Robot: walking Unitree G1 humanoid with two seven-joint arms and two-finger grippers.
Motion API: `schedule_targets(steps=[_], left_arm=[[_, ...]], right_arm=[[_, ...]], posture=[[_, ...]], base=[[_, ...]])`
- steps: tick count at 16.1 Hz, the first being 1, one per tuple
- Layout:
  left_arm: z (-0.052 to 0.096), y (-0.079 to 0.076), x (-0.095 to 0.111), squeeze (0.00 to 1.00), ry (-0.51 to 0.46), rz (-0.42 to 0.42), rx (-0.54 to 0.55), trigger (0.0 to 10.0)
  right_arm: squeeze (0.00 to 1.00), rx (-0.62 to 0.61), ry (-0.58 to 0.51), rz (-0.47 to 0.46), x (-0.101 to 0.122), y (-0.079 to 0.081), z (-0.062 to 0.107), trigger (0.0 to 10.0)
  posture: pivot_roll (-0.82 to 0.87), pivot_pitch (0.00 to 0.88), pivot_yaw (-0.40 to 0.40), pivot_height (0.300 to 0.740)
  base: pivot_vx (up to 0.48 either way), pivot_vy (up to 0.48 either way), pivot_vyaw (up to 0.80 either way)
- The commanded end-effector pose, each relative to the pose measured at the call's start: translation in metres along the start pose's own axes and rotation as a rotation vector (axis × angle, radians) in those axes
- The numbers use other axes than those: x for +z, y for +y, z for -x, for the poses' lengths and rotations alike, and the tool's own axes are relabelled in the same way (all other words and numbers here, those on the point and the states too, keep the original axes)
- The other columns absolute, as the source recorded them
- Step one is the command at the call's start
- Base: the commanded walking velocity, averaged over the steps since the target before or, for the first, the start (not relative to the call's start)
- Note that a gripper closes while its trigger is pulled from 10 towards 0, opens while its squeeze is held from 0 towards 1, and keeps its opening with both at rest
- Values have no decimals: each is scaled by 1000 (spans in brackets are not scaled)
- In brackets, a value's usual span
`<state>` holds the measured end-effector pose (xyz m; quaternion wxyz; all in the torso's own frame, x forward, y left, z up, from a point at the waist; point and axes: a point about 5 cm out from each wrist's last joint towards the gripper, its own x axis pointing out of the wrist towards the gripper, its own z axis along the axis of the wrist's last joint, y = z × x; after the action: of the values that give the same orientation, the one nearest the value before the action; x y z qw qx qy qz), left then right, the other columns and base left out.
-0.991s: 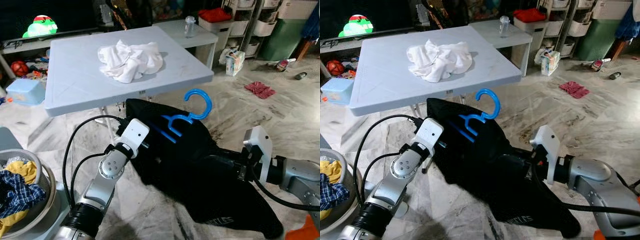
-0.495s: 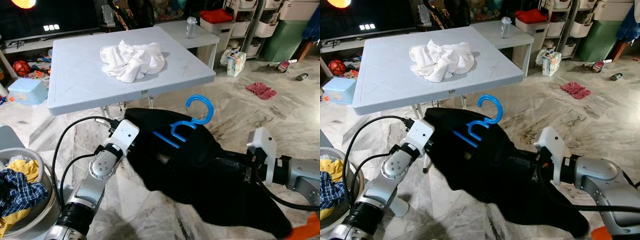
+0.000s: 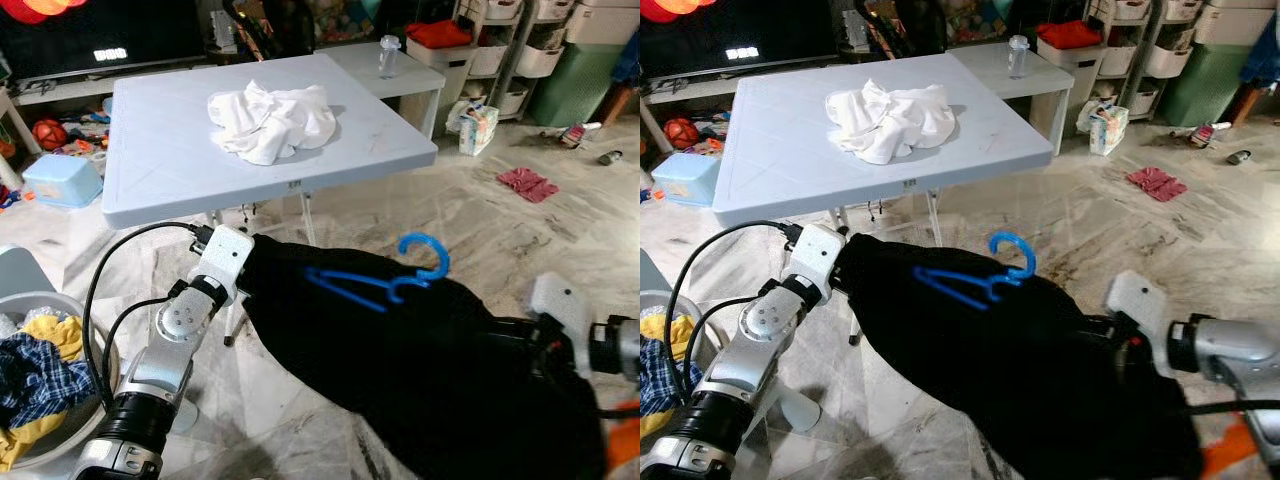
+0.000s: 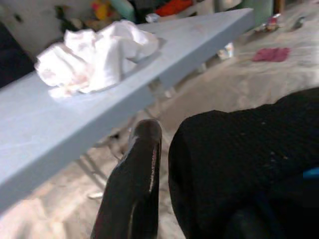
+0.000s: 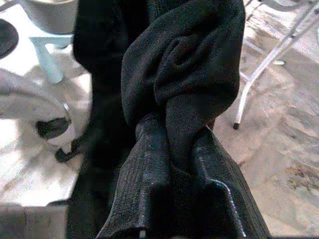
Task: Hang hanger
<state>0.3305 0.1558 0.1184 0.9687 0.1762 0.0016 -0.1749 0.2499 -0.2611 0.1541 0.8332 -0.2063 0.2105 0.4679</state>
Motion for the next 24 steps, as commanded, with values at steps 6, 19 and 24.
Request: schedule_targets(steps=[6,19,24], left_arm=[[-2,11,-2,0,16,79,-47,0],[4,-81,7,1000,-36,158,-332,10000],[25,-85,27,1000,-114,198,-567,10000]], right_arm=[[0,228,-234,8,48,1,61,10000],[0,-267,-562,-192,67,-25,-45,10000],[0,-351,-252,78,36,-38,-55,10000]], posture=[[-11,0,-8,740],[17,0,-29,740],[29,0,-20,740]], base=[[0,0,0],[0,0,0],[0,0,0]])
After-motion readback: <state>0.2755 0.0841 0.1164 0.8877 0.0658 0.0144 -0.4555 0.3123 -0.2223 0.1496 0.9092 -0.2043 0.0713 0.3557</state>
